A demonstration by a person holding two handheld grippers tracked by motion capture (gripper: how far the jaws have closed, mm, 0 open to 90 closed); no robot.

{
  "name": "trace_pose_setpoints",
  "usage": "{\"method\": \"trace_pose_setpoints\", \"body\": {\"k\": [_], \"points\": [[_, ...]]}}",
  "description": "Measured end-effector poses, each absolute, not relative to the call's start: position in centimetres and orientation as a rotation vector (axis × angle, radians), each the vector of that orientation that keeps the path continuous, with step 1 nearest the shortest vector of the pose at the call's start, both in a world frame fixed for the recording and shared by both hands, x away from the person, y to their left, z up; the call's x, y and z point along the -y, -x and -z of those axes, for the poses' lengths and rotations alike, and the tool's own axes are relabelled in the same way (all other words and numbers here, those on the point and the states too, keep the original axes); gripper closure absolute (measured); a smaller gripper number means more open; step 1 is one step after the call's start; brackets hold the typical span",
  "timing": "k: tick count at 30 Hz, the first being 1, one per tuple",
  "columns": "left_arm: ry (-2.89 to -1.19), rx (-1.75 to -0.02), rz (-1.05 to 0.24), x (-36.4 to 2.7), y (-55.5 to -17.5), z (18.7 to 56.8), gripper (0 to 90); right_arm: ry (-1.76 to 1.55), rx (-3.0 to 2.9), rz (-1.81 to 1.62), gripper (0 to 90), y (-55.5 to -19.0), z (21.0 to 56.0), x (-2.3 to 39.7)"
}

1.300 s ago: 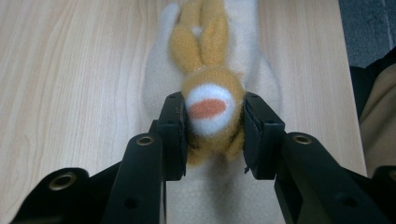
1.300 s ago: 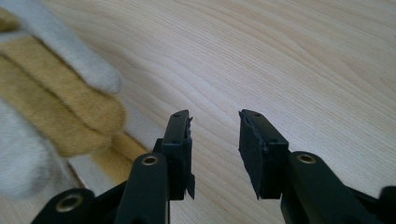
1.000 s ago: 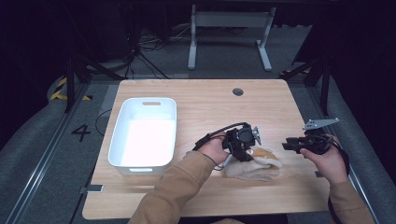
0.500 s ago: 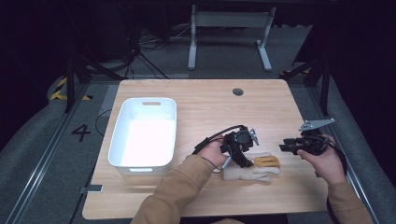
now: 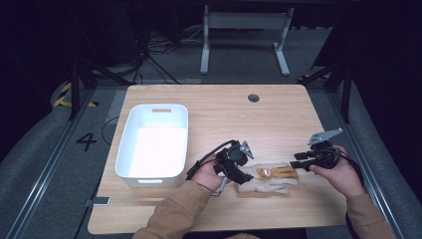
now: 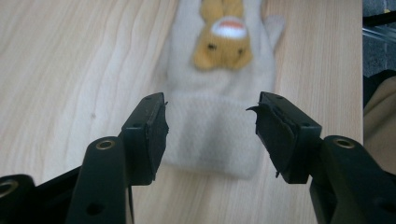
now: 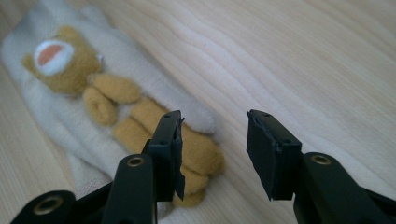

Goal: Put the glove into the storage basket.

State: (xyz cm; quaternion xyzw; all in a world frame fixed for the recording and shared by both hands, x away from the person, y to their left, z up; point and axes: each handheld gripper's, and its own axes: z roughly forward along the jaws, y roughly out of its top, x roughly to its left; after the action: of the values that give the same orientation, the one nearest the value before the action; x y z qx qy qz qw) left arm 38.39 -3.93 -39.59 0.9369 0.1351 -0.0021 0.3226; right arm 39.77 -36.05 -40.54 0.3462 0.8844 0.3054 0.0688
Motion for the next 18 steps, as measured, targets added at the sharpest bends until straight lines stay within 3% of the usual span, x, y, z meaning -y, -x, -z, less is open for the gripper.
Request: {"method": "trace_pose_setpoints", "body": {"k": [11,15,18], "points": [[-2.494,-0.417,0.049,2.9,-37.2,41.5,45.4,-0.976,-2.795,-0.855,44.0,-39.9,42.0,35.4],[-2.508,-0.471,0.086,2.8,-37.4,42.2,45.6,-0.963,-2.822,-0.829,44.9,-39.9,42.6,35.1],[-2.516,-0.483,0.107,2.7,-37.4,42.5,45.8,-0.97,-2.828,-0.826,54.1,-39.9,42.7,35.0]]}}
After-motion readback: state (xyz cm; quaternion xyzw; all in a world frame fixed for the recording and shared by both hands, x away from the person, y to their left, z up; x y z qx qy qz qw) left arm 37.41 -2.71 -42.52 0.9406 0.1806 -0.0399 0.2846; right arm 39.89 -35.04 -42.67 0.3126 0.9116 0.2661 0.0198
